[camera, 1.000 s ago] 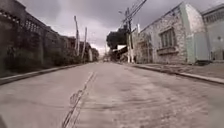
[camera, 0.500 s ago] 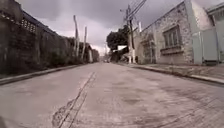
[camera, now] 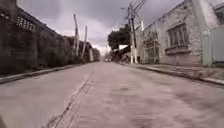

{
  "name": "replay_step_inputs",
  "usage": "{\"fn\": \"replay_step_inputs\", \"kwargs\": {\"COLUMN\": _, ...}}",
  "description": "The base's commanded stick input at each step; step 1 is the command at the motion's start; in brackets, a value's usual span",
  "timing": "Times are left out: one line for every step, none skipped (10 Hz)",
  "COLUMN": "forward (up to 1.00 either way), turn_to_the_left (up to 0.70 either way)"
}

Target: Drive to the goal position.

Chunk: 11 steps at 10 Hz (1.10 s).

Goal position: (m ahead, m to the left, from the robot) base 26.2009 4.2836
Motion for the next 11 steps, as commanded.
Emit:
{"fn": "replay_step_inputs", "kwargs": {"forward": 1.0, "turn_to_the_left": 0.0}}
{"fn": "replay_step_inputs", "kwargs": {"forward": 1.0, "turn_to_the_left": 0.0}}
{"fn": "replay_step_inputs", "kwargs": {"forward": 1.0, "turn_to_the_left": 0.0}}
{"fn": "replay_step_inputs", "kwargs": {"forward": 1.0, "turn_to_the_left": 0.0}}
{"fn": "replay_step_inputs", "kwargs": {"forward": 1.0, "turn_to_the_left": 0.0}}
{"fn": "replay_step_inputs", "kwargs": {"forward": 1.0, "turn_to_the_left": 0.0}}
{"fn": "replay_step_inputs", "kwargs": {"forward": 1.0, "turn_to_the_left": 0.0}}
{"fn": "replay_step_inputs", "kwargs": {"forward": 1.0, "turn_to_the_left": 0.0}}
{"fn": "replay_step_inputs", "kwargs": {"forward": 1.0, "turn_to_the_left": 0.0}}
{"fn": "replay_step_inputs", "kwargs": {"forward": 1.0, "turn_to_the_left": 0.0}}
{"fn": "replay_step_inputs", "kwargs": {"forward": 1.0, "turn_to_the_left": 0.0}}
